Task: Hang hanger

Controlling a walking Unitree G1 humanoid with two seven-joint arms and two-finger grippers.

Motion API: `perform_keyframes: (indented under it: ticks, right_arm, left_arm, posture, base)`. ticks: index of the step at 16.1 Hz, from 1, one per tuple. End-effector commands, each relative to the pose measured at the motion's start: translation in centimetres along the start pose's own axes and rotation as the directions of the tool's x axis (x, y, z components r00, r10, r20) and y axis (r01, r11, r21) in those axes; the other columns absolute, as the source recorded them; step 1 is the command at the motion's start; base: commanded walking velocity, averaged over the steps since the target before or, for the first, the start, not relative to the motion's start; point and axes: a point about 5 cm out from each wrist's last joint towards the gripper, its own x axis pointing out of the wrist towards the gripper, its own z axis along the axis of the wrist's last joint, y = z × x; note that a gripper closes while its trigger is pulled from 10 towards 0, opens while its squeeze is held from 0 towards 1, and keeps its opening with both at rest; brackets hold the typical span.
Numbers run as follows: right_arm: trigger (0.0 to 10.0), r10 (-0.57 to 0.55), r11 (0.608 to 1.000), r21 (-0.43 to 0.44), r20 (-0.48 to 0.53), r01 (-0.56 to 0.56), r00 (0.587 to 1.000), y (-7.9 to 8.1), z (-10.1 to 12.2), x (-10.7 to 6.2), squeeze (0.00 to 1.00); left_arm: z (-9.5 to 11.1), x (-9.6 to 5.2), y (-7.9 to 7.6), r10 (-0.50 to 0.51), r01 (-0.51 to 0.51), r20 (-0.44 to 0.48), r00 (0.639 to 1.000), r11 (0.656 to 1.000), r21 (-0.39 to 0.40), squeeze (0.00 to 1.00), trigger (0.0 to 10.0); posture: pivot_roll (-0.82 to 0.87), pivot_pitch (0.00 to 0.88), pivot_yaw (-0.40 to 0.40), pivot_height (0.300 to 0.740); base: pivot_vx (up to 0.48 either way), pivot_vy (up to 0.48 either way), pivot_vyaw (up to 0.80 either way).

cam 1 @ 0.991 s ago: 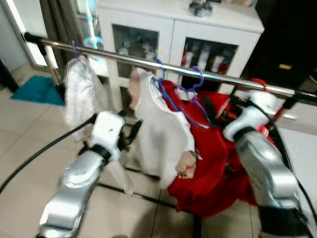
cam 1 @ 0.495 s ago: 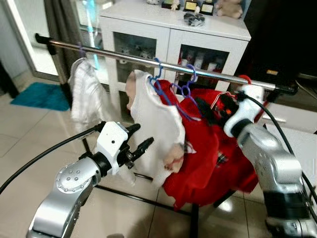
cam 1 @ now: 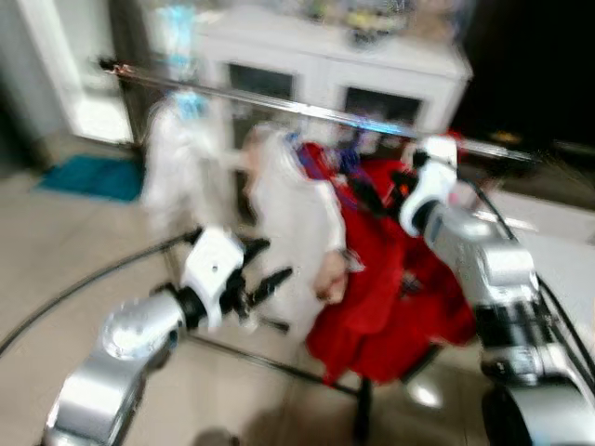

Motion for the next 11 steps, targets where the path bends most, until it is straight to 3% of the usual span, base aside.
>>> perform_keyframes:
  ticks: [1, 2, 3, 4, 5, 7, 8, 10, 11]
  right_arm:
    - [10.0, -0.004, 1.0, -0.008, 0.033, 0.004, 0.999, -0.1, 0.6, 0.0, 1.0]
    - [10.0, 0.004, 1.0, 0.004, 0.055, -0.005, 0.998, 0.0, 0.7, -0.2, 1.0]
    - [10.0, 0.002, 0.999, 0.044, 0.107, -0.007, 0.994, 0.1, 0.5, -1.0, 1.0]
    - [10.0, -0.018, 0.997, 0.079, 0.136, 0.007, 0.991, 0.2, -0.2, -1.9, 1.0]
    - [10.0, -0.063, 0.992, 0.116, 0.129, 0.048, 0.99, 0.3, -2.3, -3.3, 1.0]
    - [10.0, -0.115, 0.986, 0.131, 0.119, 0.099, 0.986, 0.3, -3.5, -4.2, 1.0]
    - [10.0, -0.17, 0.979, 0.132, 0.127, 0.154, 0.977, 0.5, -4.6, -5.6, 1.0]
    - [10.0, -0.181, 0.976, 0.146, 0.138, 0.16, 0.974, 1.0, -5.4, -6.7, 1.0]
    - [10.0, -0.187, 0.974, 0.155, 0.124, 0.167, 0.975, 1.2, -6.0, -7.1, 1.0]
  left_arm:
    - [0.5, 0.6, 0.7, 0.063, -0.063, 0.009, 0.998, 0.998, 0.011, 0.0, 10.0]
    - [0.4, 0.8, 0.9, 0.11, -0.11, 0.016, 0.994, 0.994, -0.005, 0.0, 10.0]
    - [0.2, 1.1, 1.5, 0.242, -0.241, 0.029, 0.97, 0.97, -0.036, 0.0, 10.0]
    - [0.0, 1.1, 1.6, 0.303, -0.301, 0.031, 0.952, 0.952, -0.055, 0.0, 10.0]
    - [-0.2, 1.2, 1.3, 0.344, -0.341, 0.029, 0.938, 0.937, -0.076, 0.0, 10.0]
    - [-0.3, 1.3, 1.2, 0.37, -0.367, 0.026, 0.928, 0.927, -0.08, 0.0, 10.0]
    - [-0.2, 1.2, 1.7, 0.428, -0.424, 0.033, 0.903, 0.902, -0.082, 0.0, 10.0]
    - [-0.3, 0.8, 2.1, 0.49, -0.487, 0.04, 0.871, 0.871, -0.067, 0.0, 10.0]
    - [-0.5, 0.7, 2.0, 0.489, -0.486, 0.035, 0.872, 0.872, -0.063, 0.0, 10.0]
  posture:
    - [0.09, 0.0, -0.074, 0.74]
    - [0.1, 0.0, -0.078, 0.74]
    - [0.09, 0.0, -0.083, 0.74]
    - [0.09, 0.0, -0.083, 0.74]
    - [0.08, 0.0, -0.079, 0.74]
    - [0.07, 0.0, -0.072, 0.74]
    - [0.07, 0.0, -0.071, 0.74]
    - [0.06, 0.0, -0.069, 0.74]
    - [0.06, 0.0, -0.07, 0.74]
  base:
    - [0.0, 0.0, 0.0]
    - [0.0, 0.0, 0.0]
    - [0.0, 0.0, 0.0]
    - [0.0, 0.0, 0.0]
    - [0.0, 0.0, 0.0]
    - [0.0, 0.0, 0.0]
    - [0.0, 0.0, 0.0]
    - [0.0, 0.0, 0.0]
    - [0.0, 0.0, 0.0]
